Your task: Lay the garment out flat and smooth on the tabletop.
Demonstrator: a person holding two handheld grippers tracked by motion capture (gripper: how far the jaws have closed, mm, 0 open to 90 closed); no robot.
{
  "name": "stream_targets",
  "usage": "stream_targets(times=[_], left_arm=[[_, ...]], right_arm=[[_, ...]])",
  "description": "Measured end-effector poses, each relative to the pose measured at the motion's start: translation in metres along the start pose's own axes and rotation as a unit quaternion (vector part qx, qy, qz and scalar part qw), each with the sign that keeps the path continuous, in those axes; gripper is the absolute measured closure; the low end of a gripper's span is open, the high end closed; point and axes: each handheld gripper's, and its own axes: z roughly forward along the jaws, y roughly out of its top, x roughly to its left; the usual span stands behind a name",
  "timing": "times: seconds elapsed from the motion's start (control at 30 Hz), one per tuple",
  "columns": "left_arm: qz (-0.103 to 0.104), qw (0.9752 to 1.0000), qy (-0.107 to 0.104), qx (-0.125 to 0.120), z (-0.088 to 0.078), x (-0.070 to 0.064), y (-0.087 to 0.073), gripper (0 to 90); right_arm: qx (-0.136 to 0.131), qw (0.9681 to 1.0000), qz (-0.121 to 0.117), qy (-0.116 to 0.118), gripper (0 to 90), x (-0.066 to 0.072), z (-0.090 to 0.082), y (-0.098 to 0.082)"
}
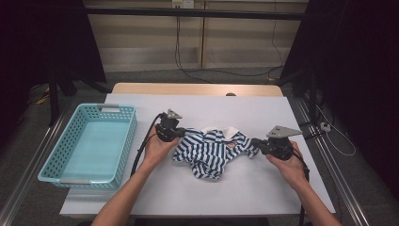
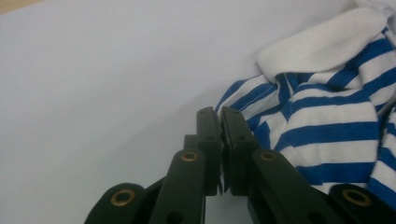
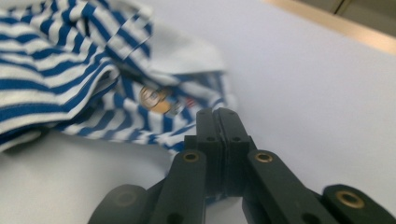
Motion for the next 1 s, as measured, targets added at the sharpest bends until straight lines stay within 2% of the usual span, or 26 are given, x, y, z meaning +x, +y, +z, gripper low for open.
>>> stream_targets(times=[0.13,0.17,0.2,0.27,0.33,0.37,0.43,0.47,0.5,0.57,0.6,0.67,0.73,0.77,0.8,0.83,0.87,0.9,0.93,0.97,1.0], left_arm=[[-0.015,0.9998,0.012,0.001,-0.01,0.006,-0.009,86.7],[-0.007,0.9998,0.019,0.009,-0.013,0.008,-0.012,86.7],[-0.024,0.9995,0.021,0.003,-0.013,0.009,-0.016,86.7],[-0.023,0.9994,0.018,0.02,-0.016,0.012,-0.024,86.6],[-0.024,0.9993,0.019,0.021,-0.016,0.012,-0.029,86.6],[-0.035,0.9991,0.017,0.017,-0.016,0.01,-0.031,86.5],[-0.031,0.9992,0.006,0.026,-0.018,0.01,-0.032,86.4],[-0.038,0.9991,0.006,0.018,-0.017,0.007,-0.033,86.4],[-0.026,0.9993,0.006,0.026,-0.017,0.007,-0.035,86.4],[-0.06,0.9981,-0.003,0.012,-0.015,0.001,-0.039,86.4],[-0.039,0.9988,-0.006,0.029,-0.017,0.002,-0.04,86.4],[-0.042,0.9984,-0.007,0.038,-0.019,0.0,-0.044,86.4],[-0.056,0.9975,-0.019,0.039,-0.023,-0.002,-0.048,86.3],[-0.046,0.9979,-0.022,0.041,-0.025,-0.003,-0.049,86.2],[-0.05,0.997,-0.045,0.039,-0.026,-0.003,-0.051,86.1],[-0.044,0.9978,-0.033,0.037,-0.028,-0.005,-0.053,85.7],[-0.036,0.9981,-0.042,0.029,-0.029,-0.005,-0.054,84.7],[-0.018,0.9985,-0.048,0.02,-0.031,-0.005,-0.055,83.3],[-0.011,0.9984,-0.053,0.015,-0.031,-0.005,-0.054,81.8],[-0.008,0.9986,-0.051,0.007,-0.032,-0.005,-0.053,80.8],[-0.015,0.9983,-0.056,-0.004,-0.033,-0.006,-0.052,78.7]], right_arm=[[-0.021,0.9996,0.005,-0.019,88.8,-0.01,-0.012,0.006],[-0.024,0.9995,0.008,-0.019,88.8,-0.011,-0.015,0.007],[-0.029,0.9994,0.006,-0.017,88.8,-0.012,-0.017,0.007],[-0.027,0.9996,0.003,-0.013,88.8,-0.011,-0.018,0.006],[-0.014,0.9999,-0.002,-0.007,88.8,-0.008,-0.016,0.001],[-0.005,1.0,-0.005,-0.004,88.8,-0.006,-0.015,-0.003],[0.012,0.9999,-0.007,0.009,88.7,-0.004,-0.013,-0.011],[0.017,0.9998,-0.007,0.011,88.7,-0.004,-0.012,-0.015],[0.024,0.9996,-0.007,0.015,88.7,-0.003,-0.012,-0.019],[0.037,0.999,-0.009,0.022,88.7,0.0,-0.012,-0.027],[0.043,0.9986,-0.014,0.027,88.7,0.002,-0.012,-0.03],[0.046,0.9981,-0.016,0.037,88.7,0.005,-0.012,-0.033],[0.054,0.9972,-0.022,0.046,88.6,0.011,-0.012,-0.035],[0.06,0.9967,-0.03,0.046,88.5,0.014,-0.011,-0.037],[0.064,0.9961,-0.032,0.051,88.4,0.016,-0.011,-0.038],[0.066,0.9959,-0.032,0.053,88.3,0.017,-0.01,-0.039],[0.068,0.9959,-0.033,0.051,87.8,0.017,-0.01,-0.039],[0.065,0.9962,-0.029,0.049,87.1,0.016,-0.009,-0.039],[0.064,0.9966,-0.025,0.047,85.1,0.014,-0.009,-0.038],[0.059,0.9969,-0.021,0.049,82.8,0.013,-0.009,-0.037],[0.052,0.9972,-0.017,0.051,79.0,0.011,-0.009,-0.036]])
